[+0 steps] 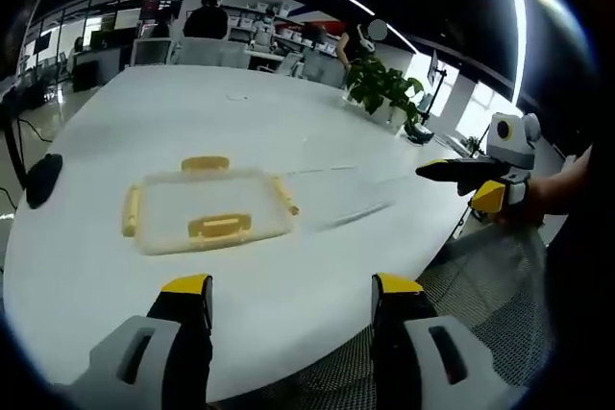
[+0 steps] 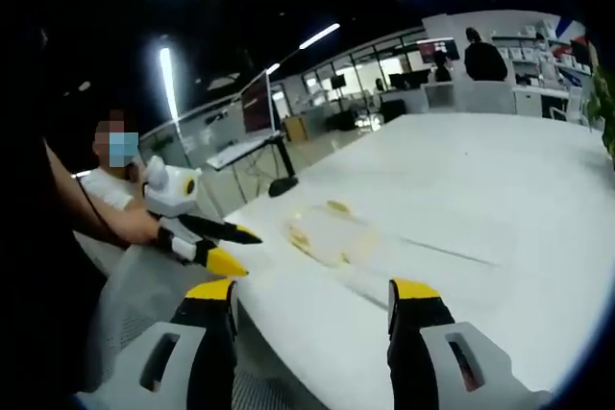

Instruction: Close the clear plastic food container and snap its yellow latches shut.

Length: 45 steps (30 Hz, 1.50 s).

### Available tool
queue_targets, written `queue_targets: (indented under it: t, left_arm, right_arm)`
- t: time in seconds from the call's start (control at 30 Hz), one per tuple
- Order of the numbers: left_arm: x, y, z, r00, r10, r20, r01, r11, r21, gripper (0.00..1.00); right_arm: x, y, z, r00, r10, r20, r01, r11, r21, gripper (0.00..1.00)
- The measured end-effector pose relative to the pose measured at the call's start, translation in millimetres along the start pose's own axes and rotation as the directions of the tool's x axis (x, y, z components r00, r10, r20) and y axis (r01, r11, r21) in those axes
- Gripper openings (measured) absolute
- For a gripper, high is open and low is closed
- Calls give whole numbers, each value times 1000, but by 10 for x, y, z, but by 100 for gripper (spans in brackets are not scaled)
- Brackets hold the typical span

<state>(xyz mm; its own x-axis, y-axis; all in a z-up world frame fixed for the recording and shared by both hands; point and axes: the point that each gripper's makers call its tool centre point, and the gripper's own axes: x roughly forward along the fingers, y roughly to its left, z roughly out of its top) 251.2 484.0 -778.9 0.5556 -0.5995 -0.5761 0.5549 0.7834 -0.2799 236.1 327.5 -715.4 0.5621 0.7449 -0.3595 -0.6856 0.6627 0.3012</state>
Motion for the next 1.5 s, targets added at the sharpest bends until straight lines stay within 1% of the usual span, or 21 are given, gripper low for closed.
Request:
queue_targets:
  t: [0.13, 0.27, 0.33, 0.47, 0.73, 0.93, 1.07, 1.13, 1.33, 1.5]
  left_arm:
    - [2, -9, 23, 1000, -4, 3, 4, 1000, 2, 67]
    - [-10, -8, 42, 1000, -7, 4, 7, 1000, 20, 67]
    - [-18, -3, 82, 1000, -12, 7, 12, 1000, 26, 67]
    - [-15, 48, 181, 1000, -17, 20, 16, 999, 29, 67]
    - [-12, 164, 272, 999, -27, 21, 26, 999, 43, 66]
    - [-19, 257, 290, 999, -49, -1, 49, 996, 72, 65]
    - [-18, 328, 289, 997, -69, -20, 70, 994, 87, 66]
    - [-18, 342, 285, 997, -75, -33, 78, 993, 94, 66]
    - [-5, 389, 320, 994, -97, -42, 101, 989, 105, 65]
    - [8, 428, 337, 992, -115, -55, 121, 985, 126, 65]
  right_arm:
    - [23, -45, 45, 1000, -3, 17, 3, 1000, 20, 61]
    - [64, -52, 31, 1000, 4, 0, -4, 1000, -3, 61]
    - [82, -40, 57, 1000, 12, -1, -12, 1000, -10, 61]
    - [141, 20, 122, 1000, 30, 4, -30, 999, -16, 61]
    - [268, 62, 187, 999, 43, 10, -43, 999, -27, 60]
    - [357, 45, 199, 999, 38, 3, -38, 999, -31, 60]
    - [423, 35, 225, 999, 32, -3, -32, 998, -52, 61]
    - [453, 29, 238, 1000, 28, -3, -28, 998, -56, 61]
    - [552, 11, 258, 1000, 15, 7, -14, 999, -45, 61]
    - [623, 25, 233, 1000, 9, -7, -9, 998, -61, 60]
